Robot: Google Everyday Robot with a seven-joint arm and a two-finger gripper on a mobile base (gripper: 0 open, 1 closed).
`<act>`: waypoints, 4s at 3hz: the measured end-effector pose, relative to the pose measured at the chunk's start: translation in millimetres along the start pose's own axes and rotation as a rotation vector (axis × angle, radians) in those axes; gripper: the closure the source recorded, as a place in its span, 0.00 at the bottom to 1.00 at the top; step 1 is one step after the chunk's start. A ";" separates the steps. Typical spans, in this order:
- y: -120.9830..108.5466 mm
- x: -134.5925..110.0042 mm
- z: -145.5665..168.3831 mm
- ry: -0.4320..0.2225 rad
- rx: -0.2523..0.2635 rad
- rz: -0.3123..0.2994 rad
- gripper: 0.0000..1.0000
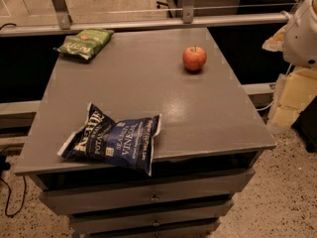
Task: Pick blue chip bag
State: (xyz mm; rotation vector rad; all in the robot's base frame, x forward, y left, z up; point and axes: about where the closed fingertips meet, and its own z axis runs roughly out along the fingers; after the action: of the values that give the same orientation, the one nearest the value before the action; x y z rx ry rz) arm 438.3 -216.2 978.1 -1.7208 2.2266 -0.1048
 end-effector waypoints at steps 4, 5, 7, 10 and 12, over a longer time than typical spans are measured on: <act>17.1 -149.3 81.7 -0.335 -0.140 -0.056 0.00; 37.9 -191.0 107.8 -0.419 -0.212 -0.045 0.00; 87.9 -237.6 151.0 -0.490 -0.329 -0.029 0.00; 100.2 -244.4 169.1 -0.510 -0.343 0.025 0.65; 50.5 -241.5 124.2 -0.625 -0.251 0.051 1.00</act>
Offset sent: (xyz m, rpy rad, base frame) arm 0.0318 0.0855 -0.0252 0.1686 -0.0016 0.1357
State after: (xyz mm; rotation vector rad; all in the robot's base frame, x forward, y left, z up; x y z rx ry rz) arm 481.5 44.8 898.3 -1.5271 1.8566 0.6585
